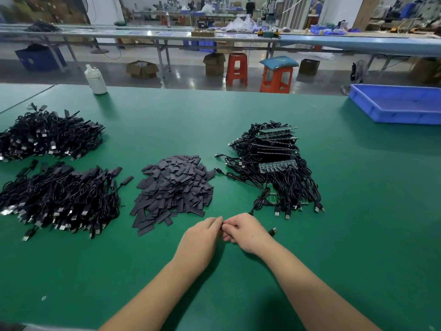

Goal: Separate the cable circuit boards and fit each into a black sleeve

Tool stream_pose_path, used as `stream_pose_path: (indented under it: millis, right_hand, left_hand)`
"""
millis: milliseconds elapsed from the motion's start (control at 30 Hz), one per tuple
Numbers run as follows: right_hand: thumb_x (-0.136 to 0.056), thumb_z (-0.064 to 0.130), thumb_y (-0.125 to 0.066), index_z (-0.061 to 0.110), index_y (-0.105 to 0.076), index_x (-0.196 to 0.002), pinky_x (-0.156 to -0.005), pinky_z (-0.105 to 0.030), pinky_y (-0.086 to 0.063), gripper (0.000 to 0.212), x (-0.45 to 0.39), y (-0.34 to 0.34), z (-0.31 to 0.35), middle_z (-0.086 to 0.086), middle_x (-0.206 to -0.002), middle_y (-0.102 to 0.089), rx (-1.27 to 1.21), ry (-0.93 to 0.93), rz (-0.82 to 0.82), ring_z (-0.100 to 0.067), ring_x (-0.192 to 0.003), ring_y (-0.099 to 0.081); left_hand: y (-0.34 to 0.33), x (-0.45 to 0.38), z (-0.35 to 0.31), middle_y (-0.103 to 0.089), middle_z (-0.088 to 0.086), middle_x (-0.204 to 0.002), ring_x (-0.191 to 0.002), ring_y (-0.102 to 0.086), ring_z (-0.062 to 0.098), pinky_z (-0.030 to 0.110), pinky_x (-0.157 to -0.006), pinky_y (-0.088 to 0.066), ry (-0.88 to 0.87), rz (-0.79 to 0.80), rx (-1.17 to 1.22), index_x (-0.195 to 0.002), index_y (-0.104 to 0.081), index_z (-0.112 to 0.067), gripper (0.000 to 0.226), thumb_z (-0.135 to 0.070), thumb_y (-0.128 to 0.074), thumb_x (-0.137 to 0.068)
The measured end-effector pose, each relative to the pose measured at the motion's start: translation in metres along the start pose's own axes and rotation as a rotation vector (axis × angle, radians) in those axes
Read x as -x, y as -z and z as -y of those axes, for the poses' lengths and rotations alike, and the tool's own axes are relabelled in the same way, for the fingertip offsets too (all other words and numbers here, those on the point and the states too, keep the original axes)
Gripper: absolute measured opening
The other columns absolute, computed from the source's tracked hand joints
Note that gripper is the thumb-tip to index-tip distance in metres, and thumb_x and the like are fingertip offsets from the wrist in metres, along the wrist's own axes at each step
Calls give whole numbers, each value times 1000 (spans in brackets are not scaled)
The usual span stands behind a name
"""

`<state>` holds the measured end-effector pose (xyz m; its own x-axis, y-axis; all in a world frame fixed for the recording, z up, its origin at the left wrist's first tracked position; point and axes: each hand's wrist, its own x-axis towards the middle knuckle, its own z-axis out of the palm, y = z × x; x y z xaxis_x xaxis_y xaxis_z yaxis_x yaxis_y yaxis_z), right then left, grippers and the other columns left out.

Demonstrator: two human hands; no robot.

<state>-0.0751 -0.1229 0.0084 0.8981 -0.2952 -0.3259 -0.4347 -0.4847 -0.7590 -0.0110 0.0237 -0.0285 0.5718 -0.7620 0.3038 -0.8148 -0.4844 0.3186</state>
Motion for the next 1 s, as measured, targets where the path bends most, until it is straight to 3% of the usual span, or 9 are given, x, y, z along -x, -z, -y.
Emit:
stream_pose_path:
  millis: [133, 233, 333, 400, 533, 700, 800, 900, 1000]
  right_hand:
    - [-100, 14, -53, 7, -71, -91, -83, -36, -59, 22, 1, 0, 2, -4, -84, -74, -125, 6, -8, -15, -79, -73]
    - [-102, 10, -50, 0, -65, -104, -72, -27, -59, 18, -1, 5, 12, -10, -88, -75, -537, -7, -14, -15, -75, -73]
    - [-104, 12, -46, -1, -60, -111, -70, -22, -58, 20, -6, 19, 22, -10, -96, -77, -907, 18, -52, -21, -90, -75]
    - [-105, 12, -44, 0, -58, -113, -74, -25, -58, 20, -9, 23, 27, -11, -102, -76, -1060, 44, -61, -23, -98, -73]
    - [-105, 9, -43, -4, -55, -114, -80, -31, -60, 20, -15, 15, 33, -17, -105, -74, -1262, 34, -31, -28, -101, -72]
    - [-105, 8, -42, -3, -56, -110, -82, -34, -60, 18, -19, 7, 35, -19, -105, -74, -1437, 25, -51, -27, -97, -73]
    - [-105, 13, -43, 0, -59, -114, -84, -30, -58, 22, -22, 6, 37, -14, -108, -74, -1224, 12, -112, -21, -99, -72]
    - [-102, 24, -52, 9, -65, -118, -91, -27, -53, 25, -25, 19, 34, -4, -113, -72, -672, 23, -257, -14, -103, -69]
    - [-100, 32, -54, 19, -68, -120, -91, -29, -46, 28, -29, 54, 12, 5, -120, -67, 15, 107, -504, -11, -103, -61]
  left_hand:
    - [-1, -1, -3, -38, 7, -154, -130, -49, 23, 30, -97, -46, 54, -90, 149, -150, -38, -15, 78, 12, -54, -79]
    - [2, -9, -9, -38, -2, -153, -137, -40, 11, 29, -115, -31, 430, -181, 583, -152, -30, -20, 66, -2, -54, -93]
    - [7, -10, -13, -66, -5, -127, -117, -60, 8, 36, -109, -43, 643, 49, 1181, -137, -54, -19, 39, -18, -57, -99]
    - [7, -7, -16, -74, 2, -109, -99, -66, 11, 30, -99, -50, 601, 121, 1236, -126, -62, -12, 29, -14, -60, -97]
    - [10, -9, -14, -74, 13, -90, -82, -65, 19, 25, -77, -55, 582, 61, 1285, -106, -69, -4, 14, -5, -64, -93]
    - [18, -12, -7, -70, 12, -88, -82, -65, 21, 40, -87, -55, 572, 81, 1322, -99, -67, -5, 12, -9, -70, -88]
    - [20, -16, -8, -65, 5, -70, -64, -62, 14, 33, -65, -58, 584, 109, 1332, -94, -62, -4, 11, -3, -70, -87]
    - [35, -25, 7, -64, -1, -66, -61, -57, 13, 26, -59, -52, 616, 76, 1170, -93, -63, -8, 12, -7, -73, -86]
    - [61, -34, 48, -69, -4, -80, -67, -61, 11, 23, -64, -50, 650, -70, 654, -93, -65, -18, 12, -17, -74, -85]
